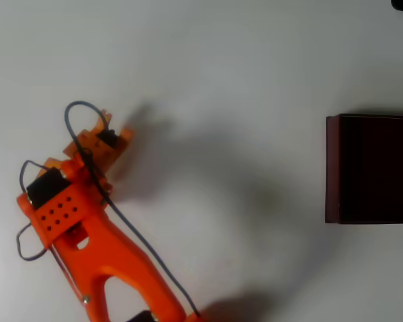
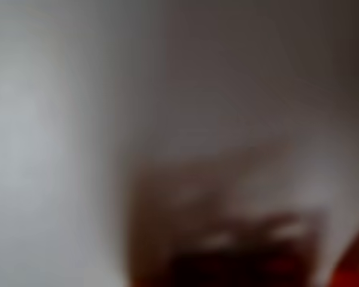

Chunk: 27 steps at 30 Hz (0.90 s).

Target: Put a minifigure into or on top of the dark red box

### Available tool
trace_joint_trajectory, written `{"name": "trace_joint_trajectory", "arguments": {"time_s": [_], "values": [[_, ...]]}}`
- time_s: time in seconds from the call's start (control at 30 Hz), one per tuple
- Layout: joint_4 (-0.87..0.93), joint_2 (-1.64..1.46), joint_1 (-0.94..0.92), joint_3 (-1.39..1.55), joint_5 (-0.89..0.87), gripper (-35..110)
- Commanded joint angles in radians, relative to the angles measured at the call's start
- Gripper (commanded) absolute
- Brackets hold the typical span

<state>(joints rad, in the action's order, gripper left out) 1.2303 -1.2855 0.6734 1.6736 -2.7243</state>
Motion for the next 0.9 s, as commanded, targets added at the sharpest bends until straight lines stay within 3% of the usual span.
{"name": "trace_joint_trajectory", "arguments": {"time_s": [0.0, 0.87], "values": [[-0.009, -0.041, 0.009, 0.015, 0.002, 13], [-0.006, -0.058, -0.011, 0.034, 0.078, 4]]}}
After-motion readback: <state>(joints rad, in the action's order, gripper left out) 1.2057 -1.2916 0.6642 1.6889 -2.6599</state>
